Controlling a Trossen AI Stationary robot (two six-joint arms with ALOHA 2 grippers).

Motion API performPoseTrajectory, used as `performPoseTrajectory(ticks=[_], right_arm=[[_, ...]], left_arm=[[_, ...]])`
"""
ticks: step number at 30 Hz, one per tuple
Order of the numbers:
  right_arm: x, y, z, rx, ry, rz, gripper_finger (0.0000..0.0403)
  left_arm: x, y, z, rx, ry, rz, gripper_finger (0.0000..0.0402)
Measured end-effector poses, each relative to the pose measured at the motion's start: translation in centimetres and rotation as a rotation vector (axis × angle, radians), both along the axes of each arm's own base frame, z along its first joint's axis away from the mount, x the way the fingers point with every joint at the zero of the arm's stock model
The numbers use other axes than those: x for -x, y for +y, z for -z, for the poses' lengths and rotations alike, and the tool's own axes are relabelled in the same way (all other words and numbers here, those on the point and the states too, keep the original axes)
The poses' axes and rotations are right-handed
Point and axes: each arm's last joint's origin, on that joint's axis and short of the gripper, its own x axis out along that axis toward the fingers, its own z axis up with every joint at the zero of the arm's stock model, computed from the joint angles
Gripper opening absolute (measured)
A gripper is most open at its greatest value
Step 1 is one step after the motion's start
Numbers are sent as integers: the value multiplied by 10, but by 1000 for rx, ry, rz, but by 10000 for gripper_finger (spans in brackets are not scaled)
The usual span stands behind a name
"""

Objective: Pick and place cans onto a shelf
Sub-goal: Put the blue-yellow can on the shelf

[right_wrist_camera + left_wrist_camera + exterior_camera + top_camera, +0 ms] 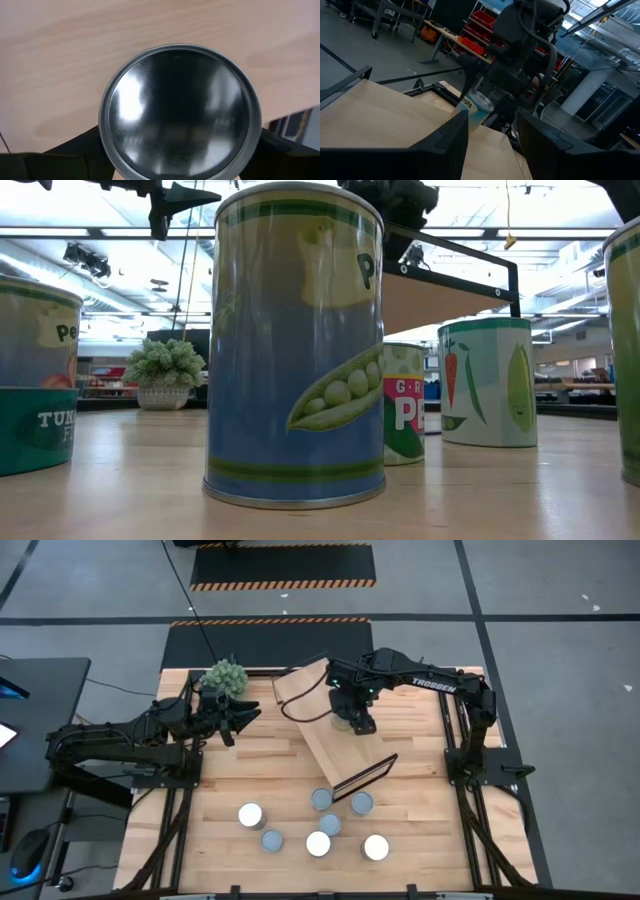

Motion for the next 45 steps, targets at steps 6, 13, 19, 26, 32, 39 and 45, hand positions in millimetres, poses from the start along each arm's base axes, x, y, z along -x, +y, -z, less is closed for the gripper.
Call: performPoseTrajectory(ticks=[6,13,19,26,32,39,45], right_arm=[[0,0,0,31,7,-99,332],[0,0,2,54,28,-182,338],[-1,1,2,64,27,-223,336],[-1,1,2,63,25,-224,338],[-1,1,2,66,26,-238,337],[1,3,2,73,44,-359,335],[0,5,2,86,38,-456,335]], left_arm=[[0,0,0,0,0,0,174],[0,0,0,-1,0,0,174],[0,0,0,-1,0,0,174],[0,0,0,-7,3,0,174],[0,0,0,-10,3,0,174],[0,0,0,-10,3,0,174],[0,0,0,-9,3,0,174]])
